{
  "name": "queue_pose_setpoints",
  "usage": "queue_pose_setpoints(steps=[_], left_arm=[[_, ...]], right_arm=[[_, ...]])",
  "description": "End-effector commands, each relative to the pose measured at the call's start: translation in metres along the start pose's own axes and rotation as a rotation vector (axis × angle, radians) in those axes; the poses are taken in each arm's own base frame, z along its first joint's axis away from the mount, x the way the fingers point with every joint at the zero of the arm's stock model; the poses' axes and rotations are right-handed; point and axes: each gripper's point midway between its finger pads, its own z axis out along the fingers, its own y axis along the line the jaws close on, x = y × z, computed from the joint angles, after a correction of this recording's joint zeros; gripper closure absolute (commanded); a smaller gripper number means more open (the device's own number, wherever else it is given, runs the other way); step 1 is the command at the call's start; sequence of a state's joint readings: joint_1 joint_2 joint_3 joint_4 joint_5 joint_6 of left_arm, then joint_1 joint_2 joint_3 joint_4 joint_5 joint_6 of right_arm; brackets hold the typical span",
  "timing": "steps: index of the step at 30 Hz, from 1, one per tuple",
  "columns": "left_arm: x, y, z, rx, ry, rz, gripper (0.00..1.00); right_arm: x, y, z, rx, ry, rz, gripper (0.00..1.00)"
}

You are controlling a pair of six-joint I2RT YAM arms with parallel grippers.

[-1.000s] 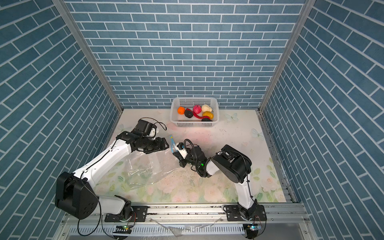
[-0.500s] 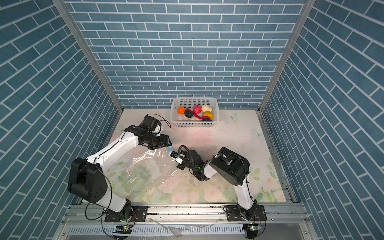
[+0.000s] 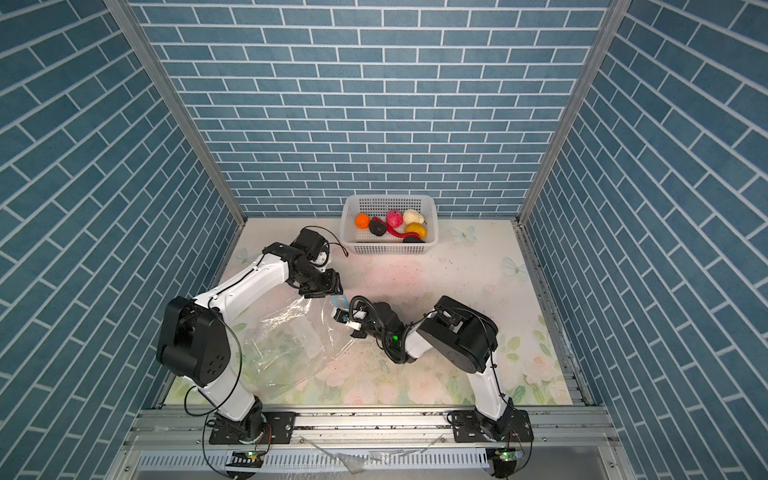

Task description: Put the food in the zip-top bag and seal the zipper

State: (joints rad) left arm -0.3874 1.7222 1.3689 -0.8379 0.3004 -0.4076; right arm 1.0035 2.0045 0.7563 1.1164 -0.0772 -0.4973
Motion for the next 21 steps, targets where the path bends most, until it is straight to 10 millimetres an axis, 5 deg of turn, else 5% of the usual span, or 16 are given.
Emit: queue_pose_setpoints(steps=[1, 21], left_arm=[[0.003, 0.001, 0.005, -0.035, 0.037, 0.024, 0.43], [0.009, 0.006, 0.026, -0.081, 0.116, 0.054, 0.78]], right_arm=[[-0.020, -0.012, 0.003, 0.044, -0.056, -0.048, 1.00], [-0.021, -0.012, 0.004, 0.053, -0.059, -0.049, 1.00]])
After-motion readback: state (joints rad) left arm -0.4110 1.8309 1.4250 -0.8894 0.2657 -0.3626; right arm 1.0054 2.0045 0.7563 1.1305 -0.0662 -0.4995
